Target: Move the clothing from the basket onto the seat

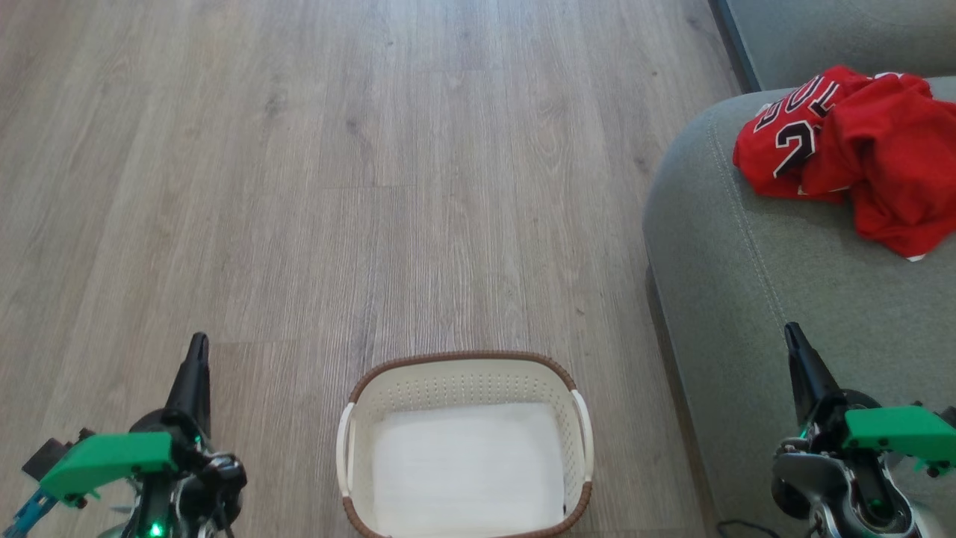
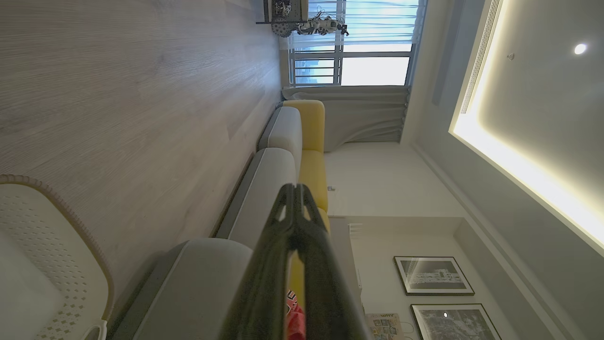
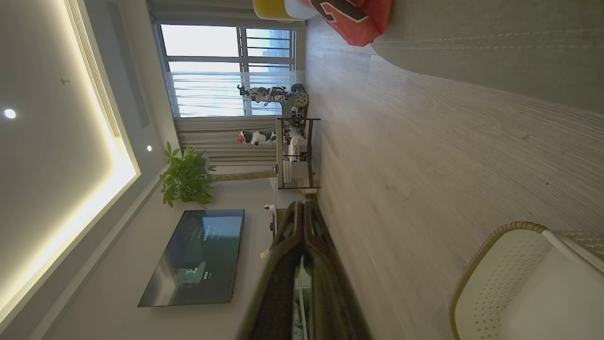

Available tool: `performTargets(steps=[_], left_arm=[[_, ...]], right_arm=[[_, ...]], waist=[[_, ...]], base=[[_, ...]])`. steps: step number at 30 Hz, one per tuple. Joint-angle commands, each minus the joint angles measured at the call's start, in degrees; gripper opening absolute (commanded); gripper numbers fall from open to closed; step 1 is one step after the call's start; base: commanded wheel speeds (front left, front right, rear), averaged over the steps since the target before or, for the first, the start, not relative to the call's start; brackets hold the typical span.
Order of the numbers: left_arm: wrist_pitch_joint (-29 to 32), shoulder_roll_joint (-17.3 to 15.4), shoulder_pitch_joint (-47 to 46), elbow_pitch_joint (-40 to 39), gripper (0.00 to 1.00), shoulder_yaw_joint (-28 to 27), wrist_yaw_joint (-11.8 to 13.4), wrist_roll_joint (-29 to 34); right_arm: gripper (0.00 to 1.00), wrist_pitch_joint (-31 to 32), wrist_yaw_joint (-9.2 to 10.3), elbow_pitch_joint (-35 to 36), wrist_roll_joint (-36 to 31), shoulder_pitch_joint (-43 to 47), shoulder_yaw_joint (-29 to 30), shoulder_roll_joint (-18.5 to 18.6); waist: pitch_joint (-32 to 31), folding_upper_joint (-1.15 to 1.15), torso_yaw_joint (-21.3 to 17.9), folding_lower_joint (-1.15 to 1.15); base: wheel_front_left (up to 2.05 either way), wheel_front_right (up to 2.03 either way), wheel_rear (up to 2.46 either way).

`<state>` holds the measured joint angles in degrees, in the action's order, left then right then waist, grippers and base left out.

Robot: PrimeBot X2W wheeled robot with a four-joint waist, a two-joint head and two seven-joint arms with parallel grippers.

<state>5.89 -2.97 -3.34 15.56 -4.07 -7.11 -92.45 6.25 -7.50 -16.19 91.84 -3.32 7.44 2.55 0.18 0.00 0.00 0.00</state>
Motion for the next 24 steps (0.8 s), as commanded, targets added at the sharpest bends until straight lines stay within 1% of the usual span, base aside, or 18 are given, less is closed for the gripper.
performTargets(steps=[1, 24], left_arm=[[0.2, -0.3, -2.8, -1.5, 0.0, -1.9, -0.4, -0.1], [0.3, -0.2, -2.8, -1.5, 0.0, -2.1, -0.4, 0.0]], right_arm=[[0.0, 0.2, 0.01, 2.2, 0.3, -2.9, -0.9, 0.3], [0.0, 0.2, 0.01, 2.2, 0.3, -2.9, -0.9, 0.3]], waist=[[0.0, 0.0, 0.0, 0.0], [0.0, 0.0, 0.0, 0.0]], base=[[0.0, 0.0, 0.0], [0.0, 0.0, 0.0]])
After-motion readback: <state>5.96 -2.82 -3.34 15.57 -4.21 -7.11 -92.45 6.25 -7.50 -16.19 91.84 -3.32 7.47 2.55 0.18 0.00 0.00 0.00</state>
